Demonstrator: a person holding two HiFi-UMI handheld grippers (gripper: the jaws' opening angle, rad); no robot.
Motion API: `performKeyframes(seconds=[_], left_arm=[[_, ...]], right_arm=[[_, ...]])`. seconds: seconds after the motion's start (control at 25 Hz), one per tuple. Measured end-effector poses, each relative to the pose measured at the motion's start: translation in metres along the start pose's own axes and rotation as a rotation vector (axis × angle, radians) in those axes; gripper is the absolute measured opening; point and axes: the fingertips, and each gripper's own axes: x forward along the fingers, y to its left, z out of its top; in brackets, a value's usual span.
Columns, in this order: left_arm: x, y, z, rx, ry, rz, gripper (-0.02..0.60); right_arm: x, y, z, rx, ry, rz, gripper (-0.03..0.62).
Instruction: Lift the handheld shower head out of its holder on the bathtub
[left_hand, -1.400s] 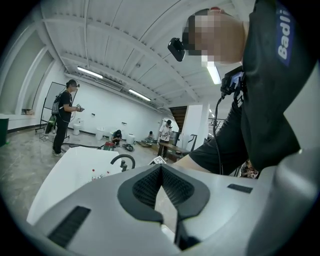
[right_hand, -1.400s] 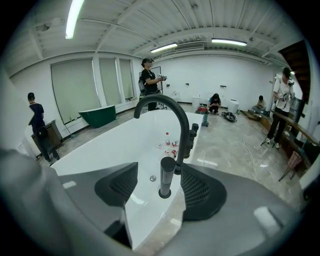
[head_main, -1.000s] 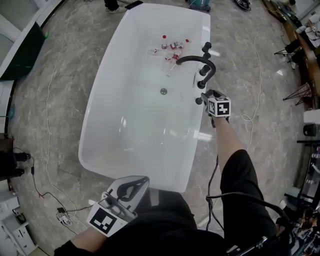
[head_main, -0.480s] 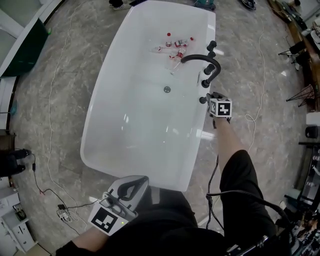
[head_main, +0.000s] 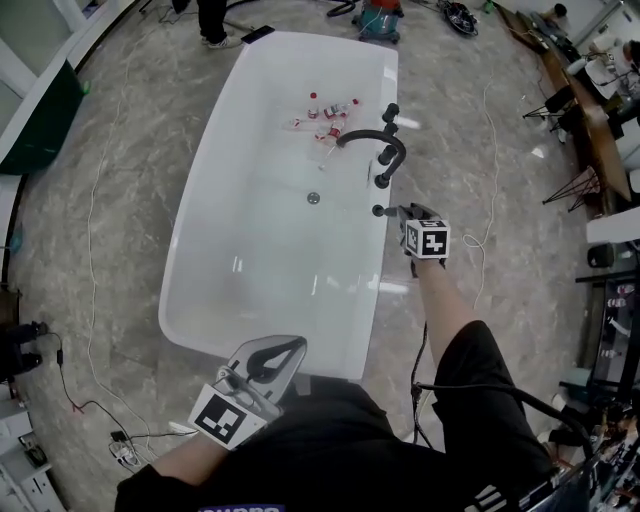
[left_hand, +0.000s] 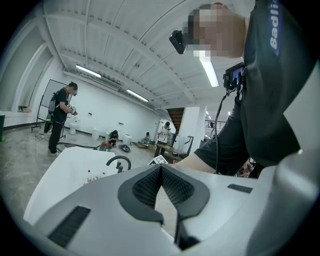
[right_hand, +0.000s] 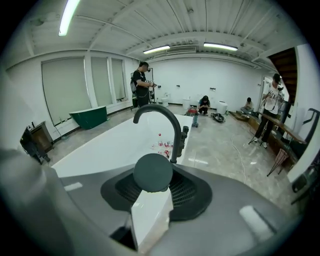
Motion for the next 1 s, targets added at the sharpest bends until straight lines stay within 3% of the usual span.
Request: performKeyframes(seconds=[0.32, 0.48, 0.64, 1.0], left_arm=[[-0.011, -0.013, 0.022, 0.03, -0.049, -0.044, 0.005], [-0.015, -0.017, 0.027, 0.053, -0.083, -0.044, 0.005], [-0.019, -0.032, 0.029, 0.06, -0.064, -0.078, 0.005], [-0.012, -0.058, 0.046, 0.104, -0.076, -0.16, 0.005]], right_arm=[[-0.076, 0.034, 0.019, -0.004, -0.086, 0.04, 0.133], [-0.105, 0.064, 0.009, -0.043, -0.098, 0.074, 0.133], [-0.142, 0.09, -0.003, -0.068, -0.106, 0.094, 0.133], [-0.227, 0.124, -0.026, 0.004, -0.152, 0.126, 0.133]])
